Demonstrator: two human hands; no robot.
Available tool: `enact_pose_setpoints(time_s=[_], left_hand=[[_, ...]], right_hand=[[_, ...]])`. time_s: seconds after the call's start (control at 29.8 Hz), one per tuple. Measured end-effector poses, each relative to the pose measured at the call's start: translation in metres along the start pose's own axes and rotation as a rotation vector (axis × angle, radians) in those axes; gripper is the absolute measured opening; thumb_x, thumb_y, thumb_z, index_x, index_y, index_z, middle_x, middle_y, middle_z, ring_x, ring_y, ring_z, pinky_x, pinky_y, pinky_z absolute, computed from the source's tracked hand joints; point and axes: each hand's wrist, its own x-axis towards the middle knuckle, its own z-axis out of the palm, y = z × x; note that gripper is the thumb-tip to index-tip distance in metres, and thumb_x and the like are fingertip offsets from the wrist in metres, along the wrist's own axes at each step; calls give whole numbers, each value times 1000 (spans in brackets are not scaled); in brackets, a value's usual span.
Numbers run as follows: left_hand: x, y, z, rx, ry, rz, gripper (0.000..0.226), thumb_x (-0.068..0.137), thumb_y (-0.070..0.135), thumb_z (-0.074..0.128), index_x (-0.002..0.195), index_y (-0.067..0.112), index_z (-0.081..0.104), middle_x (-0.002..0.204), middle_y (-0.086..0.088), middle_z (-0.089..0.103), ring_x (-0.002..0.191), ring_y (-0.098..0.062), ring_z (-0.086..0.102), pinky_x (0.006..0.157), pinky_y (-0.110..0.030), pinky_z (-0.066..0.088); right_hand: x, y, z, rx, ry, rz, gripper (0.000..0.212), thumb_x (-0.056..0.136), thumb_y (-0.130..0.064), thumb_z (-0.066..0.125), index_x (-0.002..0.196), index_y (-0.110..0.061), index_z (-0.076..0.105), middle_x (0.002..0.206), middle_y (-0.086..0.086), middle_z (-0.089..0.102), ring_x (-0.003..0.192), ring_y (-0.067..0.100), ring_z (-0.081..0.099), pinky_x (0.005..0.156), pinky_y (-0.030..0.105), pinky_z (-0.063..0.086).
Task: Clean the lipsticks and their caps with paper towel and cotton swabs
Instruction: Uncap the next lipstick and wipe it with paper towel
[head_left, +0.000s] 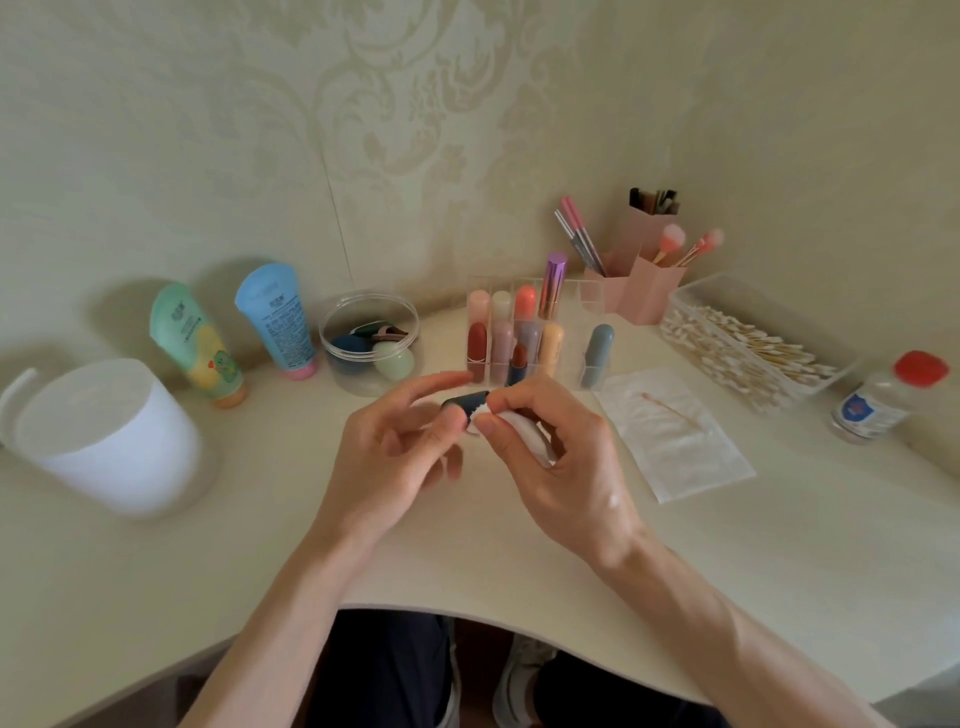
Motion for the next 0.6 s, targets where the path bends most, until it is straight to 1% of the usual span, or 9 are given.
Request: enact_pose_setpoints(time_s=[0.07, 0.13, 0.2, 0.27, 0.34, 0.4, 0.47, 0.54, 0.6], left_hand=[[1, -2, -2, -7, 1, -55, 34, 99, 42, 54, 102, 21, 80, 72, -7, 69, 54, -19, 51, 50, -23, 37], [3, -3, -1, -7, 27, -40, 29, 97, 35, 59, 91, 17, 80, 73, -8, 69, 58, -18, 53, 55, -24, 41], [3, -6, -3, 1, 40, 12, 14, 89, 23, 71, 98, 17, 79, 85, -7, 76, 73, -17, 66, 66, -23, 50], [2, -5, -3, 30, 33, 64, 20, 83, 15, 76, 103, 14, 75, 95, -6, 78, 83, -17, 71, 74, -21, 53], [1, -4, -2, -1, 18, 38, 25, 86, 18, 74, 111, 14, 74, 91, -5, 76, 72, -18, 65, 67, -23, 52], [1, -2, 0, -17, 17, -33, 27, 95, 33, 63, 116, 20, 75, 79, -1, 72, 60, -18, 55, 57, -23, 45], [2, -4, -1, 0, 25, -39, 30, 98, 38, 56, 102, 20, 79, 73, -1, 68, 55, -16, 51, 53, -22, 40], [2, -4, -1, 5, 38, -13, 22, 95, 31, 63, 96, 17, 79, 74, -4, 69, 59, -15, 55, 55, -21, 42], [2, -5, -2, 17, 48, 22, 18, 86, 22, 73, 101, 13, 76, 85, -6, 75, 71, -12, 65, 64, -18, 48]], right_hand=[[0, -1, 0, -21, -2, -26, 2, 98, -9, 73, 100, -8, 73, 94, -4, 69, 88, 15, 68, 80, 19, 48], [0, 1, 1, -32, -8, -38, 3, 97, -10, 73, 99, -8, 73, 95, -5, 68, 88, 14, 68, 80, 19, 48], [0, 3, 2, -24, -9, -15, 3, 98, -11, 73, 100, -9, 73, 94, -5, 68, 87, 14, 67, 79, 19, 48], [0, 4, 2, -7, -2, 14, 3, 98, -11, 73, 100, -9, 73, 93, -5, 69, 86, 14, 67, 79, 20, 48], [1, 4, 1, -5, 5, 11, 3, 98, -10, 73, 101, -9, 73, 93, -4, 69, 86, 14, 67, 79, 20, 48], [1, 2, 1, -2, -3, -9, 3, 98, -10, 73, 100, -8, 73, 94, -3, 69, 88, 16, 68, 79, 22, 50], [1, 2, 1, -12, -15, -39, 3, 98, -9, 73, 99, -7, 73, 94, -5, 69, 88, 14, 68, 80, 22, 50], [0, 4, 1, -38, -20, -47, 3, 97, -9, 73, 100, -7, 73, 95, -5, 68, 88, 12, 68, 80, 19, 48], [1, 5, 1, -36, -20, -21, 4, 98, -10, 73, 101, -8, 73, 95, -4, 69, 88, 13, 68, 79, 18, 48]])
